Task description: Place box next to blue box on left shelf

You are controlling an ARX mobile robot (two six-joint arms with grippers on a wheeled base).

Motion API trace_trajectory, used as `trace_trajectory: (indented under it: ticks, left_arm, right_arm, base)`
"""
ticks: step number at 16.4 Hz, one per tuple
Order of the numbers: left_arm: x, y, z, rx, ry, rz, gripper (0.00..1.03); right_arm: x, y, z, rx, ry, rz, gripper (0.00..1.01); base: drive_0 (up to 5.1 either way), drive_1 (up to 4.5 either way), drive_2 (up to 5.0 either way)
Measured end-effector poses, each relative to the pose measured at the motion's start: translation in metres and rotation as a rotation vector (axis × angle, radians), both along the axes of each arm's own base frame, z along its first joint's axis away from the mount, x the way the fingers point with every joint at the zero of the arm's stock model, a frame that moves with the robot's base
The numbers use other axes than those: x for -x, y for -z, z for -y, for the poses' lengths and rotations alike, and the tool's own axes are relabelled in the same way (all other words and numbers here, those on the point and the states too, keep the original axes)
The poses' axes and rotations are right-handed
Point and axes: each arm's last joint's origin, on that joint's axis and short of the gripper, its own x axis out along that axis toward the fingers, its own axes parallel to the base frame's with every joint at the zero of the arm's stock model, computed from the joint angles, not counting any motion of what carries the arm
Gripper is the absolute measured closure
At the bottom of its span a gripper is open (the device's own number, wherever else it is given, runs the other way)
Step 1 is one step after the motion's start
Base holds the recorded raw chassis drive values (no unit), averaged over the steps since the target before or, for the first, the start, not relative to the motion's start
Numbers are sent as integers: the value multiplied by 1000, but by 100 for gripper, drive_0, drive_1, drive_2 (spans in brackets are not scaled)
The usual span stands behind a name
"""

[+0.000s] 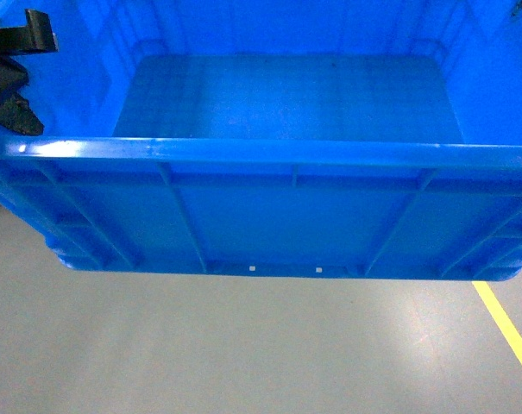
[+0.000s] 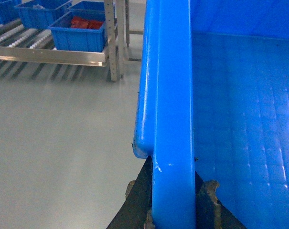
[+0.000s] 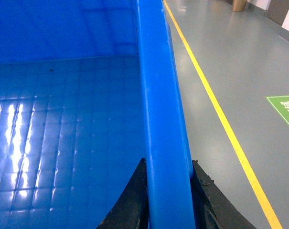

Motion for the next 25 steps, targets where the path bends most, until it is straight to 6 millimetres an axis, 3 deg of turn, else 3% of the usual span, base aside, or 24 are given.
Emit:
trace_trajectory:
  ticks: [25]
  left_arm:
    - [0,-1,0,2,1,7,95]
  right_arm:
    - [0,-1,0,-1,-2,6,85]
  base:
    - [-6,425,-436]
